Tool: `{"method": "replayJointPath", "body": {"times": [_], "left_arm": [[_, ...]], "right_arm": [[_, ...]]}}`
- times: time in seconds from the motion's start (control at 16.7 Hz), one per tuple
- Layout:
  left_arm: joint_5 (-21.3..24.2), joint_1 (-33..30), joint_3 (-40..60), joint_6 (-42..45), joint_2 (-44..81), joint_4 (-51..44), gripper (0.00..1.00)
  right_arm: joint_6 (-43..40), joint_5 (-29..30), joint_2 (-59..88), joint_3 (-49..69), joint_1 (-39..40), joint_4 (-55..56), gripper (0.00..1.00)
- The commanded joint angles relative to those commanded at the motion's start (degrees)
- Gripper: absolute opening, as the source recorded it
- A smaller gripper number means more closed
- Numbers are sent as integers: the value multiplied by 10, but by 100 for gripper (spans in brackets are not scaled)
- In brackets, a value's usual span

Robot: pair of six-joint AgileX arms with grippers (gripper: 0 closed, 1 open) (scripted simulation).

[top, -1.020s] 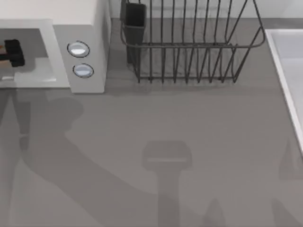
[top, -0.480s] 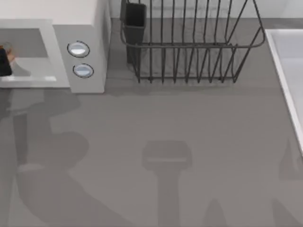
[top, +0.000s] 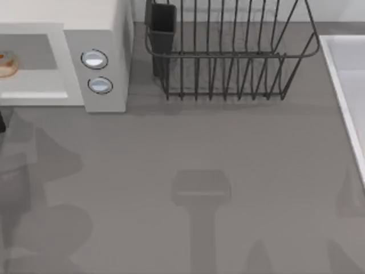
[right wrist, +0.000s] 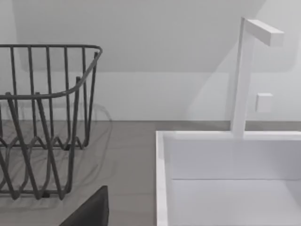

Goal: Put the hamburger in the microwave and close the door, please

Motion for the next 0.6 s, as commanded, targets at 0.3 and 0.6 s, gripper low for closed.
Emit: {"method": "replayJointPath", "body": {"times": [0.3, 0.6], "left_arm": [[6, 12, -78, 5, 7, 2, 100], [6, 13, -88, 5, 15, -4, 100]], "right_arm": [[0, 0, 0, 0, 0, 0, 100], [0, 0, 0, 0, 0, 0, 100]]}}
